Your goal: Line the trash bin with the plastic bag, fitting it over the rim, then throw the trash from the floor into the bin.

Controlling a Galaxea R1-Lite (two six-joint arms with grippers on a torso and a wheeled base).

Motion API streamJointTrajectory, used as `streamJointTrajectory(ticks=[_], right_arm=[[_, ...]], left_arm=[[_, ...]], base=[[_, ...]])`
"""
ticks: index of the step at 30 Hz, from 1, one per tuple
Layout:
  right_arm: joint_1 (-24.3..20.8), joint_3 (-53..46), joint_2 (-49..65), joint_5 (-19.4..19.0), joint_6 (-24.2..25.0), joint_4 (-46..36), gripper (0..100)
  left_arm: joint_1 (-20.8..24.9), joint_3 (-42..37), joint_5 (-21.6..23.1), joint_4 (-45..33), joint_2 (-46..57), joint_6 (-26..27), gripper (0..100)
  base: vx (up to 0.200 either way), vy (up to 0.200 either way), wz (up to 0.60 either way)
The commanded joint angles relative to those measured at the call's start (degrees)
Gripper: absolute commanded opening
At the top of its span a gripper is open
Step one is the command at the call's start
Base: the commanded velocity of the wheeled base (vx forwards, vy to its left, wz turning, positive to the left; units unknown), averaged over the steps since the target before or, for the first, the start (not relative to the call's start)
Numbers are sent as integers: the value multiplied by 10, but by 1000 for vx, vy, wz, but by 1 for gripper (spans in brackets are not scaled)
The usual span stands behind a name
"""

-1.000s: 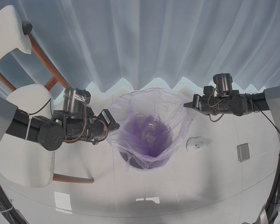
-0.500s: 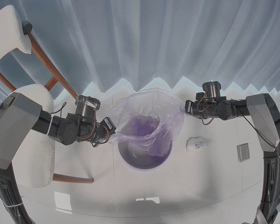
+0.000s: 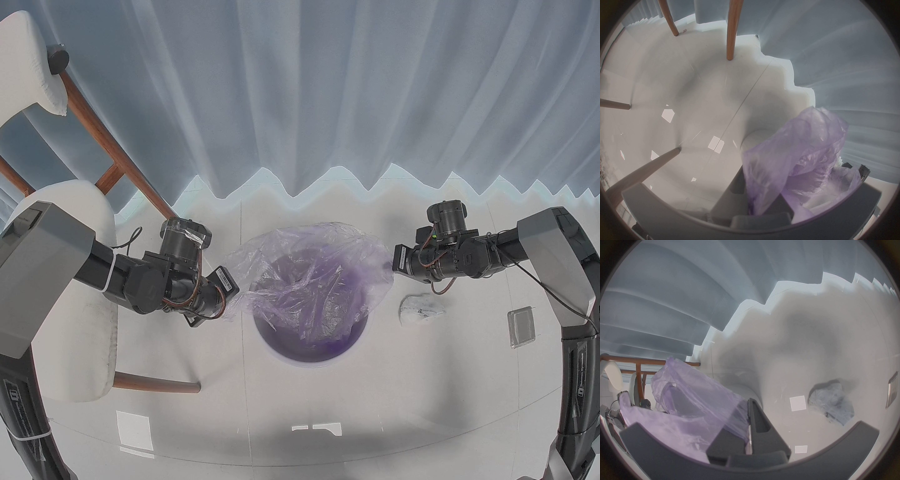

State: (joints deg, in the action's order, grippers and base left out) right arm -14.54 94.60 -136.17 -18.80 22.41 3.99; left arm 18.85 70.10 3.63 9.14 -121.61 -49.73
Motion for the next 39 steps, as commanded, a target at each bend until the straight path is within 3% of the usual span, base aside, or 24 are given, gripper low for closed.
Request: streamJointTrajectory(ticks=[1, 6, 11, 15, 16, 20, 22, 25, 29, 33, 39], right_arm=[[1, -28, 13, 0, 9, 5, 0], [2, -68, 30, -8, 15, 27, 0], [1, -161, 63, -20, 19, 115, 0], [1, -191, 87, -19, 26, 137, 0], [1, -192, 88, -19, 26, 137, 100], [6, -218, 135, -18, 69, 145, 100], [4, -211, 190, -19, 155, 135, 100], [-11, -214, 235, -19, 198, 115, 100], [-44, -214, 278, -19, 200, 55, 100], [-105, -181, 300, -16, 202, -14, 100], [-155, -150, 278, 32, 197, -41, 100]], left_arm=[[0, -15, -3, 0, -6, 1, 0], [-1, -35, -3, 0, -2, 1, 0], [10, -61, -7, 4, 5, 21, 0], [10, -66, -17, 5, 14, 35, 0], [10, -67, -17, 5, 14, 35, 0], [11, -80, -17, 5, 26, 35, 0], [15, -97, -17, 6, 40, 35, 0], [26, -116, -18, 6, 59, 35, 0], [41, -140, -18, 5, 81, 35, 0], [61, -179, -18, 6, 116, 35, 0], [89, -216, -32, 6, 142, 35, 0]], base=[[0, 0, 0], [0, 0, 0], [0, 0, 0], [0, 0, 0], [0, 0, 0], [0, 0, 0], [0, 0, 0], [0, 0, 0], [0, 0, 0], [0, 0, 0], [0, 0, 0]])
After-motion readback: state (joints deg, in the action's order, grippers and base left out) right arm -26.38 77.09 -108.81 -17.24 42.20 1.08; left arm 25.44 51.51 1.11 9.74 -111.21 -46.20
